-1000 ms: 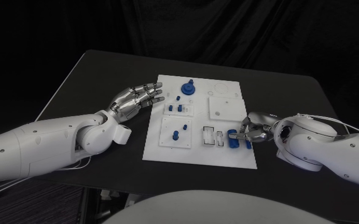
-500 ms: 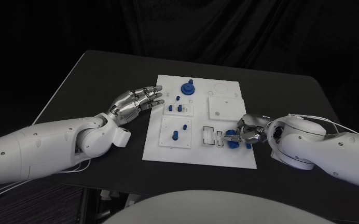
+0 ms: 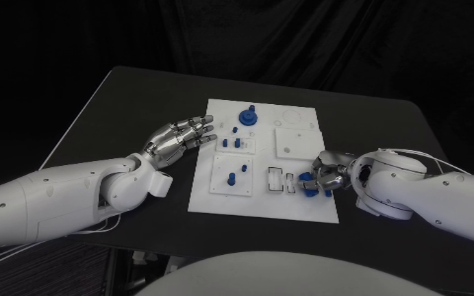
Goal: Assemble the parts on the task board
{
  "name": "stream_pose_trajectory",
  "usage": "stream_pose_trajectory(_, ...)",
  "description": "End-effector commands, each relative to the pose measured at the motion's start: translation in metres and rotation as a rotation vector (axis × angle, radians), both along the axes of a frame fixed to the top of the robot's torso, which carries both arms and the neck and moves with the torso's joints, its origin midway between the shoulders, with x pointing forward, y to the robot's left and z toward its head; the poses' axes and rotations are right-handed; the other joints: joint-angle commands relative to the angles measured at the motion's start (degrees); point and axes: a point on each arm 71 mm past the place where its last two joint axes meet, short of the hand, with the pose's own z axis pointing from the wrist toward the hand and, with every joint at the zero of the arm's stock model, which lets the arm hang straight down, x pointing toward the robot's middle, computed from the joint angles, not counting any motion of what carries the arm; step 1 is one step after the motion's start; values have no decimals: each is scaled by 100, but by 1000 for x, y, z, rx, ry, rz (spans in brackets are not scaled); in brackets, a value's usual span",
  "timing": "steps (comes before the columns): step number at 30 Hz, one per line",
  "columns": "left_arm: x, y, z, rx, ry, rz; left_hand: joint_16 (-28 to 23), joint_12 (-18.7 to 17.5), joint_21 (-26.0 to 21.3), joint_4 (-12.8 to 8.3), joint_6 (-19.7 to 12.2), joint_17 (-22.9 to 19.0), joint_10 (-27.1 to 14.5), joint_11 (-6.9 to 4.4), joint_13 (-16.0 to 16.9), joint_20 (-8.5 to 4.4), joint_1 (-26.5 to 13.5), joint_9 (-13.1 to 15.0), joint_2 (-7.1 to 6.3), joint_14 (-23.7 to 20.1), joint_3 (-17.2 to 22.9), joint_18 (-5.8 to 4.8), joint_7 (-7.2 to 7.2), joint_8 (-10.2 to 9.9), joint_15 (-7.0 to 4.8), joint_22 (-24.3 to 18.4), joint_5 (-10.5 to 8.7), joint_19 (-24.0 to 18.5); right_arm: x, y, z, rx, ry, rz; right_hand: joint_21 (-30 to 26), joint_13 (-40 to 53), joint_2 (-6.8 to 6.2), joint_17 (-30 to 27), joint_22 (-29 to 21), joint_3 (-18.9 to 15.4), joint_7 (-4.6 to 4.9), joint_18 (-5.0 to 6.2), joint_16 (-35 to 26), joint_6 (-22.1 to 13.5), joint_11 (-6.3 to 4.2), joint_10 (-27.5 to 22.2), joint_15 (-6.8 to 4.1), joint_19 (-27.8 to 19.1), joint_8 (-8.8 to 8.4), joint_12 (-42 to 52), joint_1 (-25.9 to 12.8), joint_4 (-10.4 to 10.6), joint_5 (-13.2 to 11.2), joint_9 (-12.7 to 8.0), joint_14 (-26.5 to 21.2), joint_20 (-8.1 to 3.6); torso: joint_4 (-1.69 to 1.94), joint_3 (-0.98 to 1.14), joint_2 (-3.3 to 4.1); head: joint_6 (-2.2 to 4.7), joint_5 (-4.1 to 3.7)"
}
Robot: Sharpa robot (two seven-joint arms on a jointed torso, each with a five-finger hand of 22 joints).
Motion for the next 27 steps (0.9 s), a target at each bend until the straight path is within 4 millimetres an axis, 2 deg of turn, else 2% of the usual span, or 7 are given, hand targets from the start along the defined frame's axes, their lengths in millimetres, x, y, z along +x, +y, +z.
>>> stream_pose_trajectory(1,0,0,1,-33,3,8,21,36,37,7,40,5,31,18,8,3,-10,6,47,38,40,-40,50,23,6,4,0,33,-4,-4,-4,69,26,-72,53,1509,125,652,1168,727,-110,-5,-20,-144,-67,608,-58,248,194,15,200,-600,336,261,448,-51,6,1,-5,-1,6)
stream_pose_trajectory(7,0,1,0,-32,4,9,25,36,37,6,41,6,33,18,9,3,-11,6,45,41,44,-40,51,24,7,3,-2,33,-8,-3,5,197,-5,-120,94,1509,33,598,1174,1145,-140,-11,-44,-315,-97,608,-86,255,472,15,51,-667,1003,686,443,-80,4,0,3,-1,-6)
stream_pose_trajectory(8,0,1,0,-31,4,10,25,36,37,6,41,6,33,18,9,3,-11,6,45,41,44,-40,51,24,7,3,-2,33,-9,-2,8,228,-10,-131,109,1509,-4,587,1176,1311,-133,-12,-46,-361,-108,608,-87,258,580,15,6,-707,1505,840,444,-93,6,0,2,-1,-17)
stream_pose_trajectory(11,0,1,0,-30,4,11,24,37,37,8,46,6,35,18,9,3,-14,7,41,41,50,-41,52,26,8,2,-9,34,-11,1,15,281,-3,-151,115,1509,-18,576,1176,1384,-140,-13,-49,-406,-105,608,-95,259,627,15,-84,-703,1610,937,444,-91,4,0,3,-1,-14)
stream_pose_trajectory(12,0,1,0,-29,5,11,24,37,37,8,46,6,35,18,9,3,-14,7,41,41,50,-41,52,26,8,2,-9,34,-12,2,17,298,4,-157,117,1509,-19,577,1176,1393,-142,-13,-48,-415,-106,608,-96,259,640,15,-130,-688,1574,968,444,-92,3,0,3,-1,-10)
stream_pose_trajectory(20,0,0,0,-28,7,10,25,38,39,9,50,6,37,18,9,3,-17,8,37,41,53,-42,52,28,9,3,-13,36,-16,16,22,329,36,-136,65,1509,64,499,1154,1221,-123,1,-82,-472,-82,608,-73,230,584,15,-560,-397,-94,1119,430,-73,4,-1,5,-1,-30)
stream_pose_trajectory(27,0,-1,0,-27,10,7,24,38,38,10,52,6,37,18,9,3,-19,8,35,40,55,-42,53,29,8,2,-15,36,-15,26,16,294,62,-108,-1,1509,97,426,1132,1081,-98,17,-119,-459,-57,608,-54,202,521,15,-650,-259,-599,1150,416,-53,5,0,4,-1,-51)
